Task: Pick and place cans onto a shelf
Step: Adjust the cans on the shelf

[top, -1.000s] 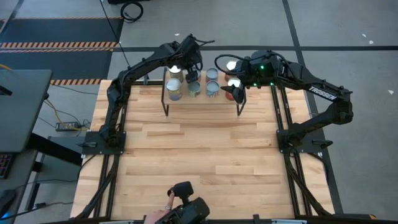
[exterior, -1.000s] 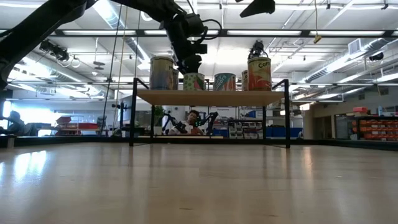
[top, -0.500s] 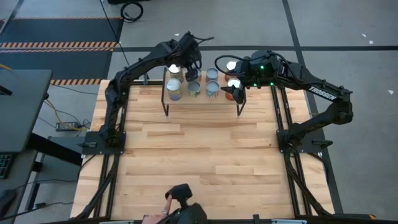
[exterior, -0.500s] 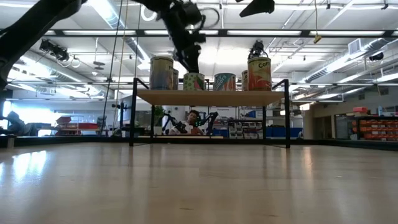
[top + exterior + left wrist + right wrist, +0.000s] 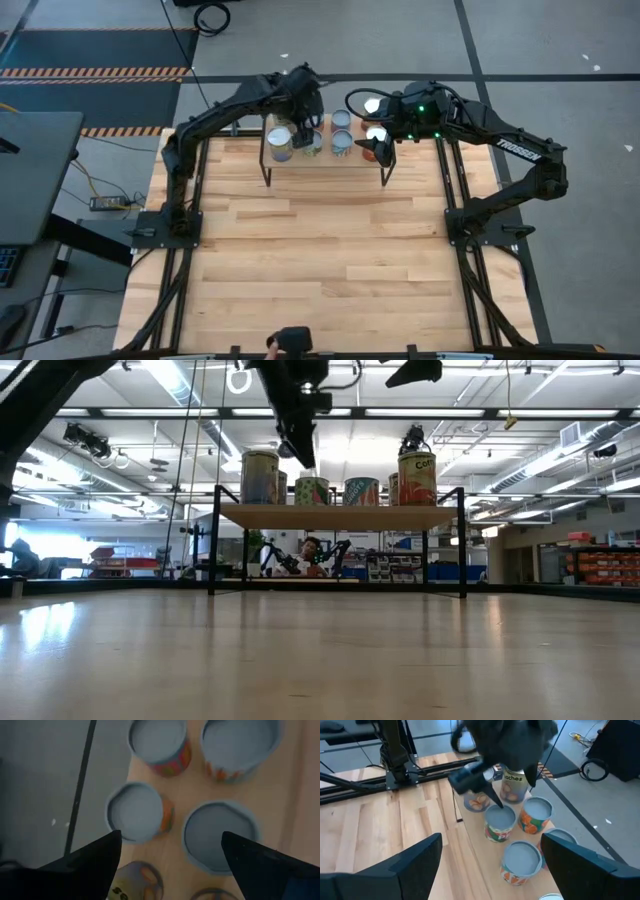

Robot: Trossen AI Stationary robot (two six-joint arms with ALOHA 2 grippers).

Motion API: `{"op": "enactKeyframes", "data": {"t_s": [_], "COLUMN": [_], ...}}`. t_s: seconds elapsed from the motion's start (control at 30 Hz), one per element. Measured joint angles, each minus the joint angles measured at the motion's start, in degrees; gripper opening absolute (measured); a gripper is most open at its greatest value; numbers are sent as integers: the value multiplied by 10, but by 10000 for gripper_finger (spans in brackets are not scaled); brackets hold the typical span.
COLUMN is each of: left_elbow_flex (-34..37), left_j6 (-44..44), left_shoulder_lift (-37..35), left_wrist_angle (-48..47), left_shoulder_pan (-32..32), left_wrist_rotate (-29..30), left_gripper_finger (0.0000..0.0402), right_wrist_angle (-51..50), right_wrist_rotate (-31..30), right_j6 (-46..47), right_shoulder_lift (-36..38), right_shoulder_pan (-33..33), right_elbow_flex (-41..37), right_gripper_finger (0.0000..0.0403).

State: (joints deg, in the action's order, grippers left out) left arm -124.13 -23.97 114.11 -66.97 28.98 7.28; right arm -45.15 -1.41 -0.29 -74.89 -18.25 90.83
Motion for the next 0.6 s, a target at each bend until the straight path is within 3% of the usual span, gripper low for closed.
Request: {"op": "enactKeyframes", "data": {"t_s": [0.1, 0.33, 0.6], "left_elbow_flex": [27, 81, 87], "left_j6": [-2, 9, 6], "left_shoulder_lift": [3, 1, 2], "left_wrist_angle": [2, 33, 73], "left_shoulder_pan": [0, -1, -6], "left_wrist_rotate": [31, 22, 23], "left_gripper_finger": [348, 348, 348], "right_wrist_angle": [-1, -7, -8], "right_wrist_rotate": [3, 10, 10], "right_j6": [8, 8, 8], "right_shoulder_lift": [0, 0, 0], "right_shoulder_pan": [7, 26, 28], "right_elbow_flex": [0, 0, 0], "right_gripper_finger": [347, 347, 347]}}
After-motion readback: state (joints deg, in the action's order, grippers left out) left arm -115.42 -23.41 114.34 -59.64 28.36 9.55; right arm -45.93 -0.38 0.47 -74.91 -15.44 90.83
